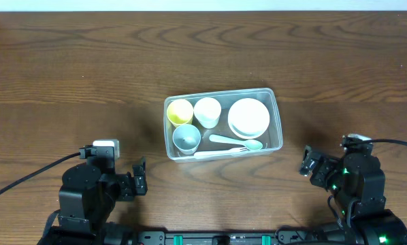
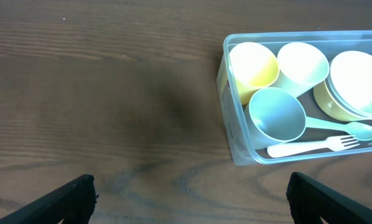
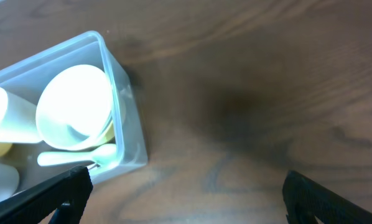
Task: Pack container
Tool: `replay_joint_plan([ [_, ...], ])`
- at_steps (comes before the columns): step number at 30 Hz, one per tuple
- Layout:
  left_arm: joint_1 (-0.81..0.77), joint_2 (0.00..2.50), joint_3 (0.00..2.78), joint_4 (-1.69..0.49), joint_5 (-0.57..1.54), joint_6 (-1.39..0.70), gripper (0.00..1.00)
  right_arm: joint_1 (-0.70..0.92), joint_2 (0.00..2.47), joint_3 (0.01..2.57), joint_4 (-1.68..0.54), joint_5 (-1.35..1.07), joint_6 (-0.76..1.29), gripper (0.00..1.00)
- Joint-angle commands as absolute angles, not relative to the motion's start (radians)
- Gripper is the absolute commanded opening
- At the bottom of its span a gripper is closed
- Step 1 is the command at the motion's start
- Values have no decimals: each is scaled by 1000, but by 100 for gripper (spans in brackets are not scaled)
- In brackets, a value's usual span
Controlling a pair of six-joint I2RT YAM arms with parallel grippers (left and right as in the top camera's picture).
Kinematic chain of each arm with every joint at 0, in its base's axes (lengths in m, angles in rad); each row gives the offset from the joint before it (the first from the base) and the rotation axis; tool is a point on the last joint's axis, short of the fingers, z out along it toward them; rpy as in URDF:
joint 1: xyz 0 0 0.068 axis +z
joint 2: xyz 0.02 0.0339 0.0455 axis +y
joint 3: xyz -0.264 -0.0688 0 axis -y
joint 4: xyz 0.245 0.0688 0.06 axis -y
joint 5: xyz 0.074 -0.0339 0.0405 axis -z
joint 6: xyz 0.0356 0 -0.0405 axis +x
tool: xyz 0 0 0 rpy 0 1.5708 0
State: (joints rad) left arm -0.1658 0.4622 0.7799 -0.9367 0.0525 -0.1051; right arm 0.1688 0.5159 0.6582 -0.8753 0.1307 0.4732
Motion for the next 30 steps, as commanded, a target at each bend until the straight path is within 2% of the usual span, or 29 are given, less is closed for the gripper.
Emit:
replay_joint_plan([
  [1, -169, 462, 784, -939, 52, -110, 98, 181, 488, 625, -813, 130, 398, 99],
  [6, -169, 462, 783, -938, 52, -110, 98, 170, 340, 508, -599, 20, 168, 99],
  [14, -169, 462, 784, -938, 52, -110, 98, 123, 1, 272, -451, -63, 149, 99],
  [25, -169, 462, 784, -939, 52, -110, 98, 85, 5, 11, 51, -98, -38, 99],
  [30, -169, 462, 784, -939, 52, -110, 98, 70, 5, 6, -6, -94, -121, 99],
])
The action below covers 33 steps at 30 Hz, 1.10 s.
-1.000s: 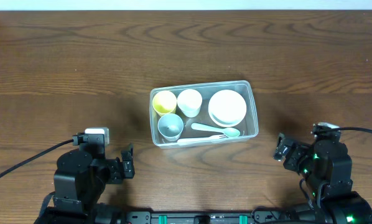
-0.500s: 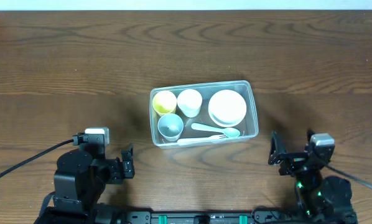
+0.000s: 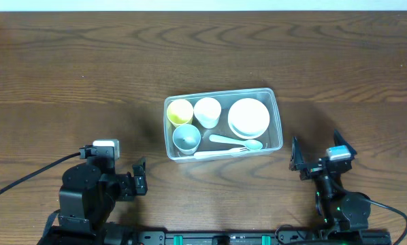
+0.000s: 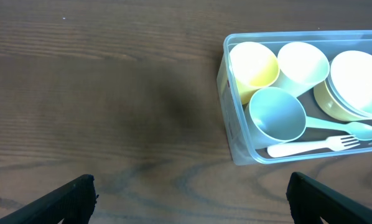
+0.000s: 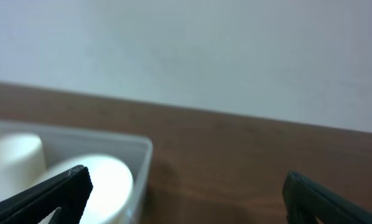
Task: Pack container
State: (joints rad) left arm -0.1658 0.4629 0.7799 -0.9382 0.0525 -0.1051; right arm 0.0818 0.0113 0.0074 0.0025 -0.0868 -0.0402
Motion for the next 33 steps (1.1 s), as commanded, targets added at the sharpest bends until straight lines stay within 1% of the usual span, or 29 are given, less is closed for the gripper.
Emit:
replay_joint_plan([
  [1, -169, 462, 783, -939, 52, -110, 98, 72, 5, 6, -28, -107, -117, 99],
  [3, -169, 462, 783, -939, 52, -110, 98, 72, 5, 6, -69, -109, -117, 99],
  [33, -169, 449, 782, -945, 51, -107, 98, 72, 7, 6, -64, -105, -117, 99],
])
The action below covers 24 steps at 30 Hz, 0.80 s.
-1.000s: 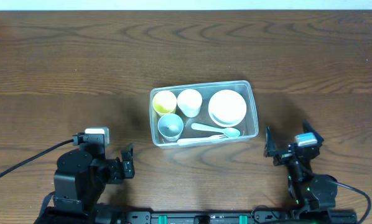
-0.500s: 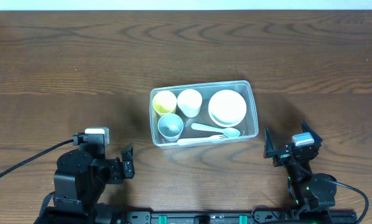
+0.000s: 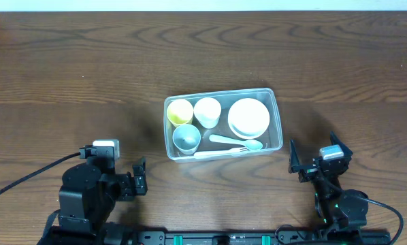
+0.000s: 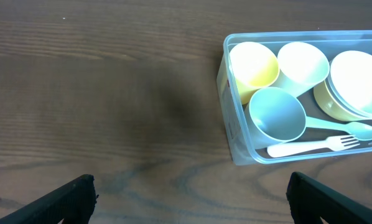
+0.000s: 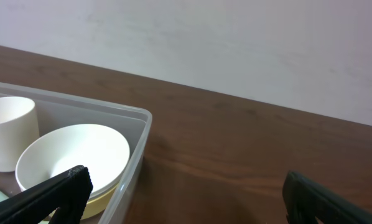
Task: Pack container
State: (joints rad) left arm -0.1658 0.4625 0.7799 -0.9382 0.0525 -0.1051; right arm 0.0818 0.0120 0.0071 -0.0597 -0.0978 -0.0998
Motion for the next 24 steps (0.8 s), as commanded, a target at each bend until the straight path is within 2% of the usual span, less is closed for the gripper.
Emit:
replay_joint_plan([
  [1, -169, 442, 782, -961, 37, -87, 98, 72, 7, 6, -64, -106, -117, 99],
  [8, -141, 307, 695, -1013, 37, -23, 98, 72, 7, 6, -64, -106, -117, 99],
  [14, -80, 118, 507, -884, 37, -20, 98, 72, 7, 6, -64, -106, -117, 99],
  [18, -37, 49, 377, -690, 36, -19, 98, 72, 7, 6, -64, -106, -117, 99],
  [24, -15, 27, 172, -277, 35, -7, 98, 72, 7, 6, -64, -106, -117, 99],
])
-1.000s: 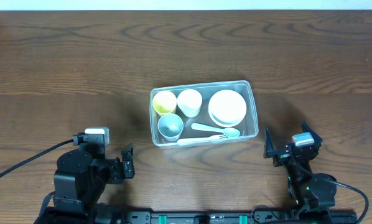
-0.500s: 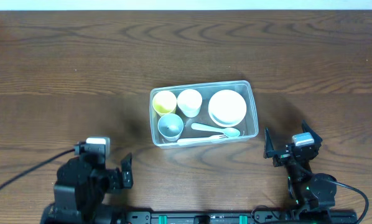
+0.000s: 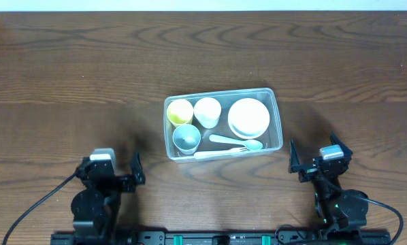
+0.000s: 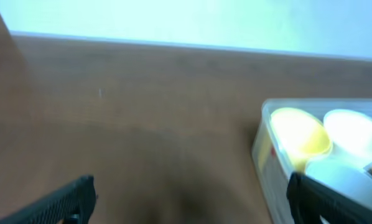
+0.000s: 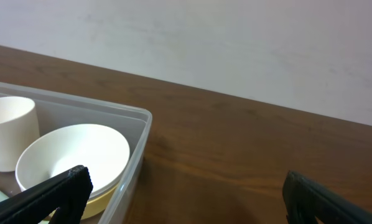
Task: Pack container
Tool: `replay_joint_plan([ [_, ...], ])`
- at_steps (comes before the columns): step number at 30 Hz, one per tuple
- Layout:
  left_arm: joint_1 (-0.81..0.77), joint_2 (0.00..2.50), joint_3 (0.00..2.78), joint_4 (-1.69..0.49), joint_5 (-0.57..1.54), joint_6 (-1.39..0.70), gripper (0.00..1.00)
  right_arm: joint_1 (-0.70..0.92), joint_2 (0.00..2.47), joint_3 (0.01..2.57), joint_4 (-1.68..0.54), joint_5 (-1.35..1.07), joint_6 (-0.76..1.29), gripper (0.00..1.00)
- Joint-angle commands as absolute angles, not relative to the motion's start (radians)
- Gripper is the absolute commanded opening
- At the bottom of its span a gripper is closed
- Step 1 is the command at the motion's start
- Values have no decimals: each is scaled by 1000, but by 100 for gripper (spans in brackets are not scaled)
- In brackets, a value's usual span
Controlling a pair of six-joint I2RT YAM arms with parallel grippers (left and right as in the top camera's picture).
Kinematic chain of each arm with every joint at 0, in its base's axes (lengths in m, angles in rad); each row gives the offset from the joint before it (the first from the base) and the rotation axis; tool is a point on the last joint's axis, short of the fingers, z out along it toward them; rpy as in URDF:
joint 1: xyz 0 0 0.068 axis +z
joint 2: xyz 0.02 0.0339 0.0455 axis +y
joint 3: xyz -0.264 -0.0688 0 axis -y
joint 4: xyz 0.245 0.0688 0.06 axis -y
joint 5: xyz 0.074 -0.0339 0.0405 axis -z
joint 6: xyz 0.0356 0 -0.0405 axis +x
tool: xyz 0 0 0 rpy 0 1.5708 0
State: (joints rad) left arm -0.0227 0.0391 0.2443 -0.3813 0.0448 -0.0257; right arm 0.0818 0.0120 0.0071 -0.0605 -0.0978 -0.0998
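Note:
A clear plastic container (image 3: pixel 277 116) sits mid-table. Inside it are a yellow cup (image 3: pixel 180 111), a white cup (image 3: pixel 207 111), a blue cup (image 3: pixel 186 137), stacked white bowls (image 3: pixel 248 117), and a pale spoon and a fork (image 3: pixel 234 143). My left gripper (image 3: pixel 112 167) is low at the near left, open and empty. The blurred left wrist view shows the container's left end (image 4: pixel 265 158) ahead of its fingers (image 4: pixel 74 194). My right gripper (image 3: pixel 315 151) is low at the near right, open and empty. Its view looks level at the container's right wall (image 5: pixel 135 158) and the bowl (image 5: pixel 74 152).
Dark wooden table (image 3: pixel 67 75) all round the container. A pale wall (image 5: pixel 236 37) runs behind the far edge. Both arm bases stand at the near edge, and a cable (image 3: pixel 33 204) trails left from the left arm.
My left arm has dropped low. Its camera looked straight down on the container and now looks level across the table toward the wall. The right arm and the container's contents have not changed.
At first both wrists looked down on the packed container, with both grippers open and empty. One second later the right arm sat low at the near right edge, looking level. It stayed there, and now the left arm is low too.

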Motion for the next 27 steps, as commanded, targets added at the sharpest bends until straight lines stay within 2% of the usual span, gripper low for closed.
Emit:
replay_joint_plan([
  [1, -15, 27, 138, -201, 35, 2, 98, 72, 7, 6, -64, -105, -117, 99],
  [5, -15, 25, 1, 101, 36, 7, 98, 72, 7, 6, -64, -105, -117, 99],
  [12, -15, 1, 4, -76, 36, 6, 98, 72, 7, 6, -64, -105, -117, 99],
  [27, -15, 4, 4, -68, 36, 7, 98, 72, 7, 6, -64, -106, -117, 99],
])
